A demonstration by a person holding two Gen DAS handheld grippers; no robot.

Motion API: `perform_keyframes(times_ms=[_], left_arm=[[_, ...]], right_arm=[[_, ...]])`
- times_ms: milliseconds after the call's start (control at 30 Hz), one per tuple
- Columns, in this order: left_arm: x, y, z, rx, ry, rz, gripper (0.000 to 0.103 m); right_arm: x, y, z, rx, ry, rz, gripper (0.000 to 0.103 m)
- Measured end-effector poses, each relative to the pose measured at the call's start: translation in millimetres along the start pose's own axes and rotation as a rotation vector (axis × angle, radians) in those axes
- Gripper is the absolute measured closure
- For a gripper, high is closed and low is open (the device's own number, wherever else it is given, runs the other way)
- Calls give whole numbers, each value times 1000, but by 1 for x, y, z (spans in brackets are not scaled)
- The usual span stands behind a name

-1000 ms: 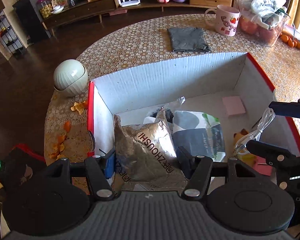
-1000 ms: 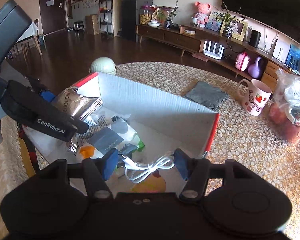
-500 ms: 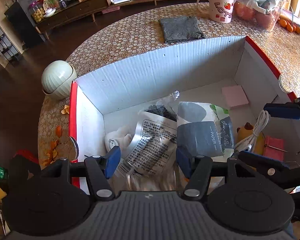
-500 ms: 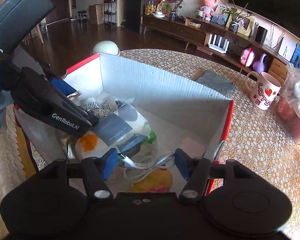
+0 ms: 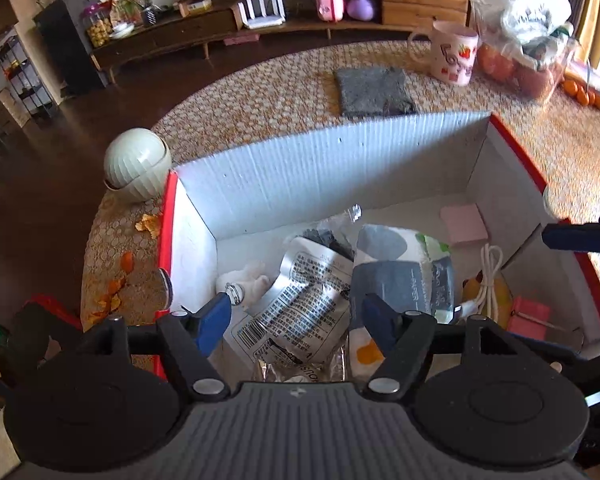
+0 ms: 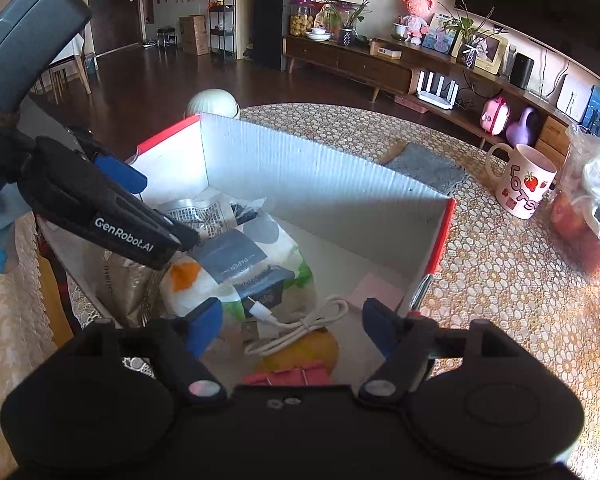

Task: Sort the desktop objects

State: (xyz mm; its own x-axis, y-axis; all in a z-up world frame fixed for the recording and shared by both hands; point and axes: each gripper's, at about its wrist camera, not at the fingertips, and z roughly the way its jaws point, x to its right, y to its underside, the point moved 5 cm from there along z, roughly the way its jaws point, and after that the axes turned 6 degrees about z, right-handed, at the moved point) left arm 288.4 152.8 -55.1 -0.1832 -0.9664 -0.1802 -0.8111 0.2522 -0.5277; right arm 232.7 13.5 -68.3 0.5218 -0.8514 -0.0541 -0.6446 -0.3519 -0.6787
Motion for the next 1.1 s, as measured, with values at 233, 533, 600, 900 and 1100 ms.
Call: perform_keyframes(times_ms=[233,533,600,900,1100], left_arm=[[-1,1,-25,92,6,-56,32],[11,8,-52,198,51,-93,25],[14,11,-56,208,48,-95,25],[19,23,-69,236,24,-112,16],[21,31,-80,270,12,-137,0]], right_arm=[[6,-4,-16,20,-37,42,19],[8,1,-36,40,-57,55,13],[10,1,-41,48,-64,65,12],[13,6,-65,86,-77,73,9],[18,10,-83,115,-95,89,7]])
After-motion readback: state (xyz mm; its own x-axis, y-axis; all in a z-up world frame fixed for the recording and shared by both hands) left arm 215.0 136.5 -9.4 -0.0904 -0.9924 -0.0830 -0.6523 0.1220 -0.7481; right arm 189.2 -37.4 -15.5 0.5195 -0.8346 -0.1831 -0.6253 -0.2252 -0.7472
